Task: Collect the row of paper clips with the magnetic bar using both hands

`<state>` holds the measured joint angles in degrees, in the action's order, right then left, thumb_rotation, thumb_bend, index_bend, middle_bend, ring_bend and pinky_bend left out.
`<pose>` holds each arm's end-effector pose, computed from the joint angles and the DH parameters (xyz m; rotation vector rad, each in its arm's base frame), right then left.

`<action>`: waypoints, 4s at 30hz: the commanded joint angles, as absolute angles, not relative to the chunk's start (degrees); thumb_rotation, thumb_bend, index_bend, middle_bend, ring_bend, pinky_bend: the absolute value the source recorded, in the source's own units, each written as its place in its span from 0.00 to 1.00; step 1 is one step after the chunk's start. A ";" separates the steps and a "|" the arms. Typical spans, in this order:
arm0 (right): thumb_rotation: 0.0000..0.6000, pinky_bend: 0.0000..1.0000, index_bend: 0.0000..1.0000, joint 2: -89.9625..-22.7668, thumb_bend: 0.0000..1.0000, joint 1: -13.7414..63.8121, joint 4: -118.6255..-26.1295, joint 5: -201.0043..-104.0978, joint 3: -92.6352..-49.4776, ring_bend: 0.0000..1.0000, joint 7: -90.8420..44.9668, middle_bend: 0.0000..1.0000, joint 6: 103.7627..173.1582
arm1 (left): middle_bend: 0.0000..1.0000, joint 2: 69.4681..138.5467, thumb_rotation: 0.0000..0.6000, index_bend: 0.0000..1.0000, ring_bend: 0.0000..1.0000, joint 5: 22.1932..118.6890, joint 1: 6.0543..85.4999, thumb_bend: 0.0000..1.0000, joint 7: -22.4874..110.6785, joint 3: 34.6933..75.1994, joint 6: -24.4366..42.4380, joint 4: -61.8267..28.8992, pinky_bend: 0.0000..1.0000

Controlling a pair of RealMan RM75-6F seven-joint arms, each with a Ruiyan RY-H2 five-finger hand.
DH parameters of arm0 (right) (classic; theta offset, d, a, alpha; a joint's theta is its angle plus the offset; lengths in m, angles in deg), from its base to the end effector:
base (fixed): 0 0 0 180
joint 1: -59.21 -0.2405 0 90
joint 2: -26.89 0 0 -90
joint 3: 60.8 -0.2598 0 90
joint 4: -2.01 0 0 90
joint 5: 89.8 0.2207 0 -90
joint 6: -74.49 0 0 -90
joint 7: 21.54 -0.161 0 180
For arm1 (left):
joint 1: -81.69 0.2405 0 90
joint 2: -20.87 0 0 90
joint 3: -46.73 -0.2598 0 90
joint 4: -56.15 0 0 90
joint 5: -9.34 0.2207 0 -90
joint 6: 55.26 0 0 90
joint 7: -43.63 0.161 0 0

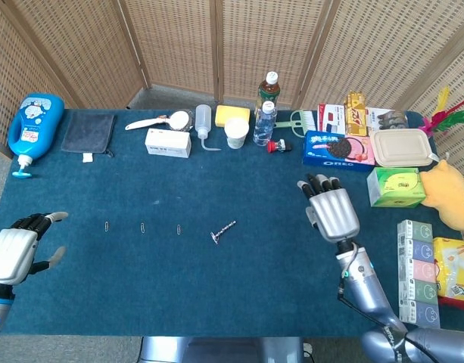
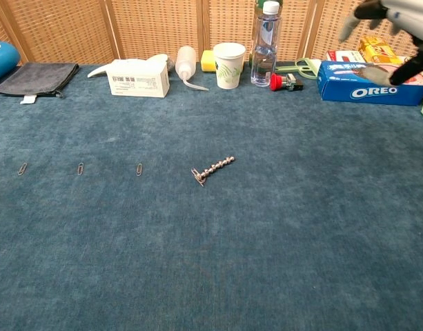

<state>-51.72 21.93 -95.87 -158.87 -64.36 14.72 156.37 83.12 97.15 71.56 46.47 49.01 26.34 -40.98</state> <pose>-0.1588 -0.3271 0.0618 1.6346 -0.5147 0.9050 -0.2839 0.2221 0.1408 -1.5136 -0.8802 -0.9501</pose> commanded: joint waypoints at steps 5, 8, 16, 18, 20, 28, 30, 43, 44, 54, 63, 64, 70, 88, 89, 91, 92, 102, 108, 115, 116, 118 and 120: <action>1.00 0.33 0.35 -51.50 0.41 29.01 -92.51 -160.17 -62.80 0.25 8.12 0.28 161.72 | 0.32 83.50 1.00 0.24 0.28 97.06 72.13 0.51 46.86 48.60 26.84 -40.37 0.33; 1.00 0.33 0.36 -51.74 0.41 31.69 -91.82 -160.98 -62.14 0.26 5.06 0.29 163.59 | 0.32 84.24 1.00 0.24 0.28 97.14 72.47 0.50 46.84 48.04 26.75 -39.71 0.33; 1.00 0.33 0.36 -51.75 0.41 36.94 -90.46 -163.51 -61.27 0.26 -0.11 0.29 167.13 | 0.32 85.72 1.00 0.24 0.28 97.68 70.33 0.51 46.96 48.30 23.79 -37.96 0.33; 1.00 0.33 0.36 -51.54 0.41 38.00 -90.34 -164.04 -61.47 0.26 -0.65 0.29 167.85 | 0.32 85.98 1.00 0.24 0.28 98.50 68.28 0.51 47.10 49.01 21.90 -37.49 0.33; 1.00 0.33 0.36 -51.29 0.41 38.94 -90.39 -164.29 -61.56 0.26 -1.22 0.29 168.30 | 0.32 86.45 1.00 0.24 0.28 99.38 65.87 0.51 46.74 49.99 19.84 -36.89 0.33; 1.00 0.30 0.37 -50.61 0.41 41.86 -90.24 -165.46 -62.21 0.26 -2.87 0.30 169.75 | 0.32 87.76 1.00 0.24 0.28 102.90 55.94 0.51 45.10 52.75 10.61 -34.67 0.32; 1.00 0.30 0.37 -50.45 0.41 42.56 -90.33 -165.88 -62.38 0.26 -3.48 0.30 170.12 | 0.32 88.19 1.00 0.24 0.28 103.89 52.77 0.51 44.59 53.44 7.58 -34.44 0.29; 1.00 0.30 0.38 -49.21 0.42 46.10 -89.94 -167.18 -63.90 0.26 -6.77 0.30 170.11 | 0.28 94.11 0.45 0.25 0.23 104.22 32.37 0.51 42.84 56.99 -13.69 -30.93 0.23; 1.00 0.30 0.38 -49.19 0.42 46.35 -89.74 -167.24 -64.12 0.26 -7.05 0.30 169.97 | 0.26 94.95 0.40 0.25 0.21 103.54 31.26 0.51 44.13 57.15 -14.95 -30.59 0.23; 1.00 0.30 0.39 -49.11 0.42 47.84 -88.41 -167.80 -65.60 0.26 -9.69 0.30 168.45 | 0.16 101.78 0.00 0.27 0.11 97.04 24.66 0.51 52.71 58.00 -21.77 -27.04 0.15; 1.00 0.30 0.39 -49.20 0.42 49.02 -87.48 -168.04 -66.60 0.26 -11.66 0.30 167.32 | 0.10 107.61 0.00 0.31 0.03 91.75 21.09 0.51 56.29 57.13 -24.64 -23.12 0.07; 1.00 0.30 0.39 -49.17 0.42 49.16 -87.41 -168.04 -66.68 0.26 -11.78 0.30 167.25 | 0.09 108.11 0.00 0.32 0.02 91.39 20.85 0.51 56.77 56.94 -24.69 -22.64 0.07; 1.00 0.30 0.39 -49.15 0.42 49.84 -87.17 -168.33 -67.10 0.26 -12.75 0.30 166.91 | 0.06 111.10 0.00 0.32 0.00 89.09 19.75 0.51 58.77 55.77 -25.28 -19.95 0.03; 1.00 0.30 0.38 -49.37 0.42 51.10 -85.45 -168.21 -68.28 0.26 -15.89 0.30 164.84 | 0.04 117.51 0.00 0.32 0.00 84.50 17.81 0.51 64.90 54.13 -23.39 -14.85 0.00; 1.00 0.30 0.38 -49.36 0.42 51.15 -85.43 -168.23 -68.32 0.26 -15.96 0.30 164.82 | 0.04 117.65 0.00 0.32 0.00 84.35 17.70 0.51 65.00 54.09 -23.44 -14.70 0.00; 1.00 0.30 0.38 -49.30 0.42 51.32 -85.45 -168.34 -68.40 0.26 -16.34 0.30 164.85 | 0.04 117.89 0.00 0.32 0.00 83.95 17.43 0.51 65.20 54.00 -23.67 -14.36 0.00; 1.00 0.30 0.38 -49.25 0.42 51.48 -85.40 -168.46 -68.42 0.26 -16.57 0.30 164.88 | 0.04 118.00 0.00 0.32 0.00 83.77 17.23 0.51 65.43 53.82 -23.84 -14.12 0.00; 1.00 0.31 0.38 -49.48 0.42 52.19 -85.11 -168.85 -68.70 0.26 -17.99 0.30 164.49 | 0.03 116.61 0.00 0.32 0.00 82.13 17.30 0.51 66.95 52.45 -23.18 -14.74 0.00; 1.00 0.31 0.38 -49.48 0.43 52.40 -85.22 -169.31 -68.92 0.26 -18.55 0.30 164.34 | 0.03 114.87 0.00 0.32 0.00 81.16 17.69 0.51 67.79 51.53 -22.72 -15.94 0.00; 1.00 0.31 0.38 -49.39 0.42 52.59 -85.87 -169.96 -69.03 0.26 -18.95 0.30 164.26 | 0.03 112.52 0.00 0.32 0.00 80.12 18.62 0.51 68.65 50.26 -21.86 -17.83 0.00; 1.00 0.31 0.38 -49.39 0.42 52.61 -85.93 -170.02 -69.04 0.26 -18.89 0.30 164.24 | 0.03 112.21 0.00 0.32 0.00 80.03 18.72 0.51 68.73 50.10 -21.75 -18.10 0.00; 1.00 0.31 0.38 -49.39 0.43 52.69 -86.16 -170.23 -69.03 0.26 -18.82 0.30 164.30 | 0.03 111.03 0.00 0.32 0.00 80.17 19.09 0.51 69.10 49.60 -21.23 -19.07 0.00; 1.00 0.31 0.38 -49.36 0.42 52.74 -86.44 -170.41 -69.07 0.26 -18.80 0.30 164.31 | 0.03 109.90 0.00 0.32 0.00 80.03 19.37 0.51 69.29 49.28 -20.89 -20.23 0.00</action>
